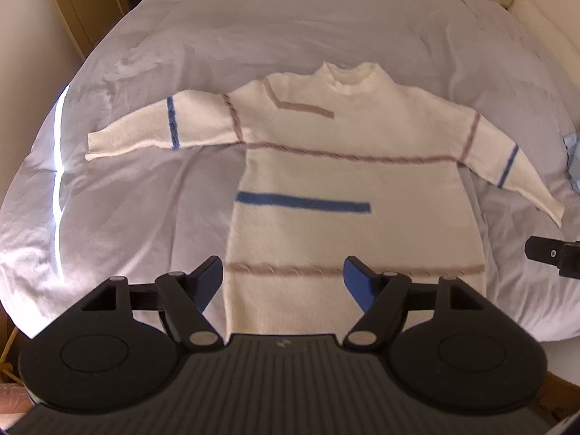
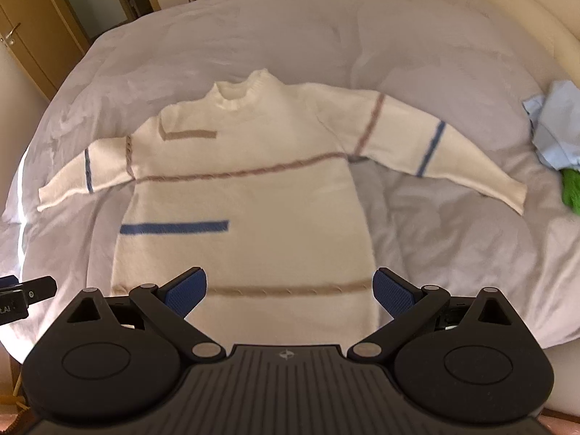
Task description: Fold clothes
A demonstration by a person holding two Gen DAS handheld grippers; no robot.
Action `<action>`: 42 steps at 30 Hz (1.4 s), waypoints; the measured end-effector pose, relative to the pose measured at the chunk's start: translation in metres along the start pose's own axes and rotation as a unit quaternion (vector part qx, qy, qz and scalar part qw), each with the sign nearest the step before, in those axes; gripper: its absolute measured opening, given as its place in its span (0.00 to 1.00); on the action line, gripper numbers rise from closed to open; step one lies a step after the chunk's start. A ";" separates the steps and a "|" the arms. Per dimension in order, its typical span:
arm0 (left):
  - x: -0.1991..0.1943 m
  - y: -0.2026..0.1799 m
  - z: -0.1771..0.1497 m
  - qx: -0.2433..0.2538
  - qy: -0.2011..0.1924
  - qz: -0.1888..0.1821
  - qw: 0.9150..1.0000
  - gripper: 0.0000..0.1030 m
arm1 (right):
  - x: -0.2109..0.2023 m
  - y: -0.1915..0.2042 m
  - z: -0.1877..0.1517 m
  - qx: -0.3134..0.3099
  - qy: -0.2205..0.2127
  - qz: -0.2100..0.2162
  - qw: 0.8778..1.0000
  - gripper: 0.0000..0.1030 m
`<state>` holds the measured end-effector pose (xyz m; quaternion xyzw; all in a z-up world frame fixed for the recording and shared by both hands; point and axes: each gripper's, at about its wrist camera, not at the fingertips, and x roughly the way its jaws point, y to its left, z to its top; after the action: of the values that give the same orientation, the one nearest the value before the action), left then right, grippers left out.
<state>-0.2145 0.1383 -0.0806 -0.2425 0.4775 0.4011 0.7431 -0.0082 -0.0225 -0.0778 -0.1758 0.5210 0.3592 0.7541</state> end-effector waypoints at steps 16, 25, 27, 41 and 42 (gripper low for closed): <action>0.141 0.143 0.053 -0.087 0.062 0.010 0.994 0.75 | 0.125 0.085 0.052 0.026 0.065 -0.016 0.997 0.98; 0.250 0.239 0.065 -0.239 0.094 0.010 0.966 0.75 | 0.238 0.090 0.073 0.080 0.099 -0.053 0.990 0.98; 0.267 0.257 0.074 -0.257 0.081 0.011 0.963 0.75 | 0.256 0.095 0.078 0.079 0.102 -0.059 0.990 0.98; 0.352 0.404 0.095 -0.491 -0.044 0.036 0.869 0.83 | 0.305 0.094 0.080 0.085 0.087 -0.106 0.987 0.98; 0.356 0.408 0.093 -0.503 -0.049 0.035 0.862 0.83 | 0.305 0.091 0.080 0.086 0.086 -0.108 0.987 0.98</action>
<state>-0.4254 0.5662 -0.3540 -0.5466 0.1815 0.6239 0.5282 0.0393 0.2000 -0.3140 -0.1961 0.5908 0.2130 0.7531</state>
